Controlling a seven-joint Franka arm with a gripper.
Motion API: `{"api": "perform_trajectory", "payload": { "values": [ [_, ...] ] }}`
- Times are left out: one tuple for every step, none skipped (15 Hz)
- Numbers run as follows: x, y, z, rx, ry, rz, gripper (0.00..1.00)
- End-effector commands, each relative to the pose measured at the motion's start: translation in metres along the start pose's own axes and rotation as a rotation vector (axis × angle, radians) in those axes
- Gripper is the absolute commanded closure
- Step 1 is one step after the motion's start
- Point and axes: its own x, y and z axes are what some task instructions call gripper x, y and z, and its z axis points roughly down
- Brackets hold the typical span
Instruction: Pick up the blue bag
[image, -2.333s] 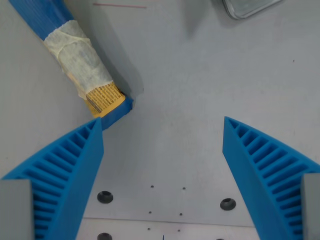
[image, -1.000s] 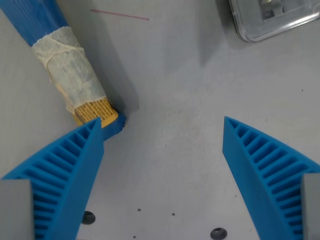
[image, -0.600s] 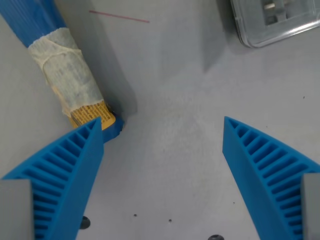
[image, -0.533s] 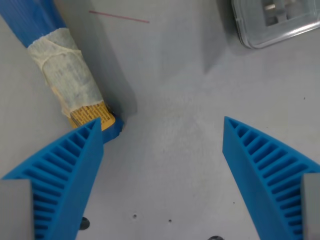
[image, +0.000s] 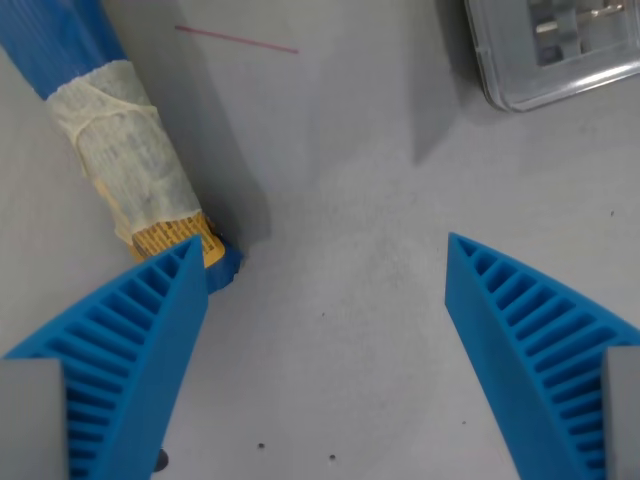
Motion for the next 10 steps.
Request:
{"api": "perform_trajectory", "payload": {
  "values": [
    [-0.0031,0.0038,0.0037,-0.035,0.081,-0.044,0.0],
    [-0.003,0.0038,0.0043,-0.035,0.08,-0.044,0.0],
    [-0.0028,0.0039,0.0048,-0.035,0.078,-0.045,0.0],
    [-0.0027,0.0039,0.0052,-0.034,0.076,-0.047,0.0],
    [-0.0025,0.0039,0.0057,-0.034,0.076,-0.049,0.0],
    [-0.0024,0.0039,0.0063,-0.034,0.076,-0.05,0.0],
    [-0.0022,0.004,0.0068,-0.033,0.076,-0.052,0.0],
    [-0.0021,0.004,0.0073,-0.033,0.077,-0.052,0.0],
    [-0.0019,0.004,0.0079,-0.033,0.077,-0.053,0.0],
    [-0.0018,0.0041,0.0083,-0.033,0.077,-0.053,0.0]
  ]
}}
